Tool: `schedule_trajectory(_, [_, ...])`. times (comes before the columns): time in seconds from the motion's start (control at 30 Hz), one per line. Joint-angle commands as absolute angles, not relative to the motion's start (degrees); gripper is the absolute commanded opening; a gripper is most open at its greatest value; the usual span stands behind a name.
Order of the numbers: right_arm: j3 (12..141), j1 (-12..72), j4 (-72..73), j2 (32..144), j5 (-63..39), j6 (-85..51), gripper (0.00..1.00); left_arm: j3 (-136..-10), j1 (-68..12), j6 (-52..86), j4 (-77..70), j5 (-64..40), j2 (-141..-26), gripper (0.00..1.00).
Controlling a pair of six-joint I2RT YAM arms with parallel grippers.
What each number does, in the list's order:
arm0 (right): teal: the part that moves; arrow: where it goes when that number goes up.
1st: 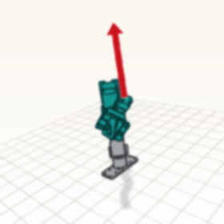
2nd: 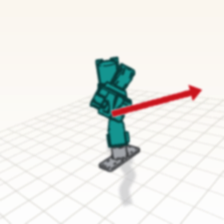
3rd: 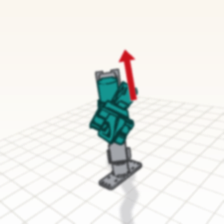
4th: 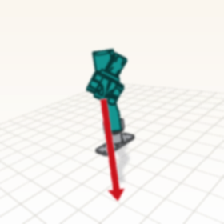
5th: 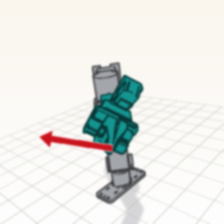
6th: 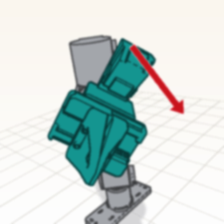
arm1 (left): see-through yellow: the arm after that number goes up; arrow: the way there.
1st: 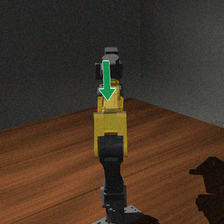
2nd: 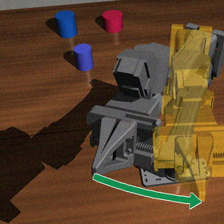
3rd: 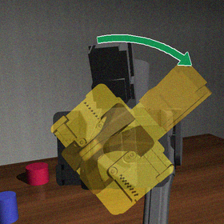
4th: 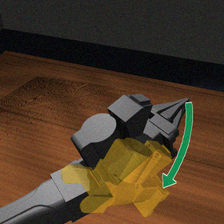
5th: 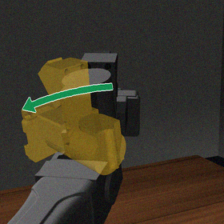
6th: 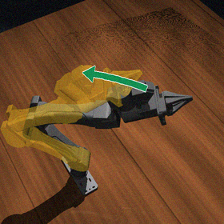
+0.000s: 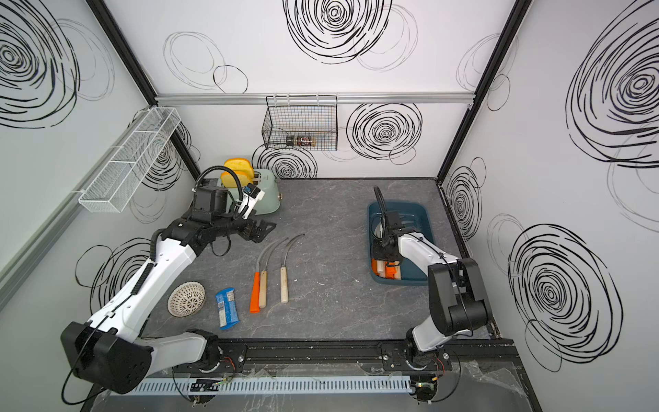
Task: Put small sickles into storage boxes
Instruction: Place the sickle in the storage box.
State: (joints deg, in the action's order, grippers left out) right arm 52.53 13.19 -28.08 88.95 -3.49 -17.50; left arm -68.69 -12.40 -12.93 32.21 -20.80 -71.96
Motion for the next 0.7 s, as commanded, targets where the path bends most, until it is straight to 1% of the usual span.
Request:
schedule_trajectory(0.0, [54.14, 13.62, -28.95, 89.10, -2.56, -16.45, 0.30, -68.83, -12.11, -13.55, 31.83, -20.87, -70.75, 0.96])
schedule_trajectory(0.37, [54.28, 13.98, -29.17, 89.14, -2.03, -16.44, 0.32, -68.76, -12.17, -13.68, 32.08, -20.61, -70.40, 0.96])
schedule_trajectory(0.47, [54.49, 13.97, -29.40, 88.78, -1.37, -16.53, 0.35, -68.82, -12.20, -13.72, 32.17, -20.48, -70.44, 0.96])
schedule_trajectory(0.67, [54.67, 14.02, -29.40, 85.96, 0.28, -16.88, 0.36, -69.30, -12.18, -13.88, 32.26, -20.30, -70.33, 0.96])
